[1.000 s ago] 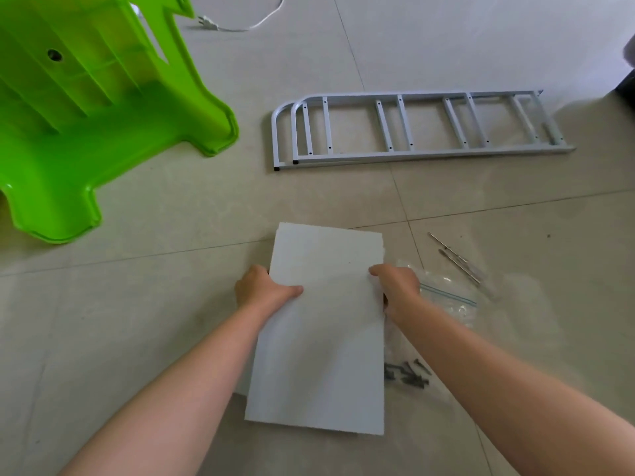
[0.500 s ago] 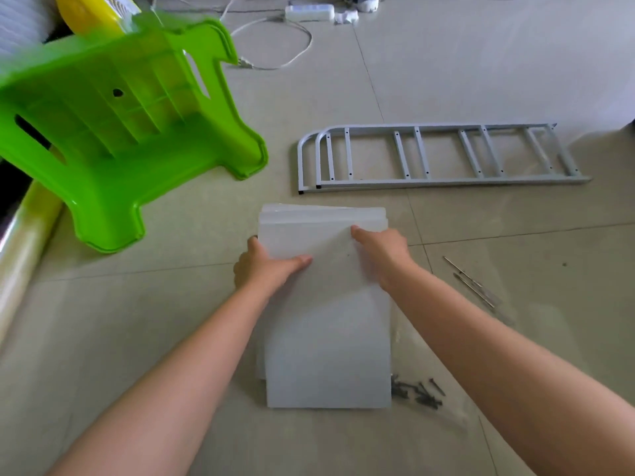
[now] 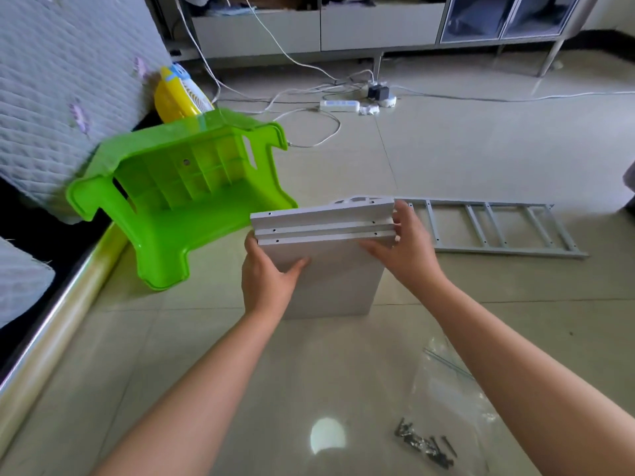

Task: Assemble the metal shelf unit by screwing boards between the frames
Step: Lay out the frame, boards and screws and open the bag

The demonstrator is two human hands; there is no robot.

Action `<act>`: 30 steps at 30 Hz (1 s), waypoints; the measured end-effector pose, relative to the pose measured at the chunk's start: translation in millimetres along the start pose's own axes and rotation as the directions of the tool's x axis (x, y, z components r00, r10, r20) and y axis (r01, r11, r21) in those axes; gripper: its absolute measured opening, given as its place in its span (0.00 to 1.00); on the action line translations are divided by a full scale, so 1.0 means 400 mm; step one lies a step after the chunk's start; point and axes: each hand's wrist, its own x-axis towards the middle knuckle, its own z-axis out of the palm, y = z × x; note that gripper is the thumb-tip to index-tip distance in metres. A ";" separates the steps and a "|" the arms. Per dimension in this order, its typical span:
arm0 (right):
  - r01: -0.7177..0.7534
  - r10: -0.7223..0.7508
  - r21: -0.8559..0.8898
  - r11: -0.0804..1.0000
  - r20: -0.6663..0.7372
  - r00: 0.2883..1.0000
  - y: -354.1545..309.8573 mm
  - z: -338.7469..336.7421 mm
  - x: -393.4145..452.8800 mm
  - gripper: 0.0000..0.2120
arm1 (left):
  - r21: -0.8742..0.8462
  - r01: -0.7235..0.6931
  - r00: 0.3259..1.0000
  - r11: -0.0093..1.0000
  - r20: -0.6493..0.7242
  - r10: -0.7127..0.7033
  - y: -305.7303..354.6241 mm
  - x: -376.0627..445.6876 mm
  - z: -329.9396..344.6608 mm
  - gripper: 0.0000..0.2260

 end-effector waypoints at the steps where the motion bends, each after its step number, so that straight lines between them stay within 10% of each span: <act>1: 0.024 -0.024 -0.019 1.000 0.015 1.000 -0.004 -0.007 -0.002 0.37 | -0.034 -0.031 1.000 0.999 -0.004 0.031 0.003 -0.003 -0.007 0.42; 4: 0.201 -0.179 -0.241 0.950 0.113 0.977 -0.020 -0.025 -0.004 0.33 | -0.002 -0.271 0.961 0.963 -0.054 0.270 0.036 0.005 -0.022 0.41; 6: 0.280 -0.204 -0.437 0.855 0.213 0.956 -0.029 -0.025 -0.004 0.23 | 0.306 -0.454 0.888 0.837 0.072 0.455 0.066 0.017 -0.026 0.30; 11: 0.342 -0.259 -0.791 0.508 0.239 0.936 -0.027 0.008 -0.010 0.20 | 0.695 -0.502 0.861 0.515 0.344 0.375 0.074 0.027 -0.013 0.22; 17: 0.460 -0.178 -0.779 0.426 0.426 0.887 -0.039 -0.011 0.001 0.20 | 0.707 -0.604 0.777 0.367 0.420 0.468 0.069 0.042 -0.050 0.24; 24: 0.527 -0.132 -0.753 0.393 0.521 0.843 -0.035 -0.066 -0.009 0.19 | 0.592 -0.637 0.768 0.493 0.538 0.347 0.111 0.026 -0.079 0.16; 30: 0.375 -0.200 -0.806 0.457 0.318 0.927 0.080 -0.291 -0.036 0.19 | 0.429 -0.853 0.493 0.296 0.482 0.724 0.253 -0.037 0.091 0.20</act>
